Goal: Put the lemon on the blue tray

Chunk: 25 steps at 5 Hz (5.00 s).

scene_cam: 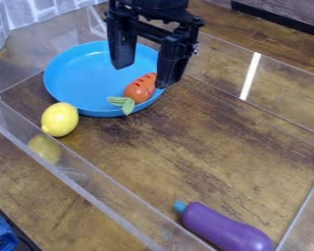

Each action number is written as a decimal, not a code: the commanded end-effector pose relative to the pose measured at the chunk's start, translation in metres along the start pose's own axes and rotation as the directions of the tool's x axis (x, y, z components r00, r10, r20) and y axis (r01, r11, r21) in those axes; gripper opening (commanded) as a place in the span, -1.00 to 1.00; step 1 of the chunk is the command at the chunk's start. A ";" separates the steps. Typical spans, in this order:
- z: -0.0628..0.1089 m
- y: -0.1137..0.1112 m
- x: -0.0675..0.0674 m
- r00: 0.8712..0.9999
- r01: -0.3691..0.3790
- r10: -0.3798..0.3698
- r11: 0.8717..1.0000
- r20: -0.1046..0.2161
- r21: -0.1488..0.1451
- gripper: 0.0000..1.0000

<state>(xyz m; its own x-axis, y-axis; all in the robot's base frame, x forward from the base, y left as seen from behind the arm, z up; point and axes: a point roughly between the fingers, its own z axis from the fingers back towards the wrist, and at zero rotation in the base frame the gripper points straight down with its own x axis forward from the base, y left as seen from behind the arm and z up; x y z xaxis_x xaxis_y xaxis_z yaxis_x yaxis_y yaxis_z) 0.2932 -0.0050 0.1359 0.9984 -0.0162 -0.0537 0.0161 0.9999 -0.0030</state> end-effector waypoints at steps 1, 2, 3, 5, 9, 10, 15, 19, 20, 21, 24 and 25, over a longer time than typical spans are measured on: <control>-0.005 0.001 -0.001 1.000 0.015 -0.015 1.000 -0.013 -0.001 1.00; -0.011 0.003 -0.002 0.999 0.032 -0.032 0.999 -0.025 -0.002 1.00; -0.015 0.007 -0.006 0.998 0.053 -0.053 0.999 -0.033 -0.003 1.00; -0.022 0.014 -0.014 0.995 0.088 -0.088 0.996 -0.047 -0.004 1.00; -0.039 0.102 -0.032 0.982 0.185 -0.184 0.982 -0.039 0.031 1.00; -0.045 0.122 -0.033 0.978 0.208 -0.207 0.977 -0.027 0.044 1.00; -0.098 0.147 -0.018 0.947 0.318 -0.320 0.946 0.038 0.058 1.00; -0.108 0.147 -0.023 0.958 0.282 -0.282 0.959 0.052 0.024 1.00; -0.108 0.146 -0.024 0.960 0.274 -0.275 0.961 0.054 0.017 1.00; -0.105 0.147 -0.019 0.956 0.286 -0.287 0.958 0.054 0.020 -1.00; -0.079 0.142 0.013 0.941 0.330 -0.333 0.942 0.057 0.056 -1.00; -0.074 0.137 0.024 0.935 0.348 -0.351 0.936 0.045 0.064 -1.00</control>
<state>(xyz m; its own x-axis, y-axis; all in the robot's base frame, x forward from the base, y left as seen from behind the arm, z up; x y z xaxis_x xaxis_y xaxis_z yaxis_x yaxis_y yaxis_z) 0.3008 0.1321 0.0413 0.9350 -0.3500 -0.0565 0.3505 0.9366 -0.0020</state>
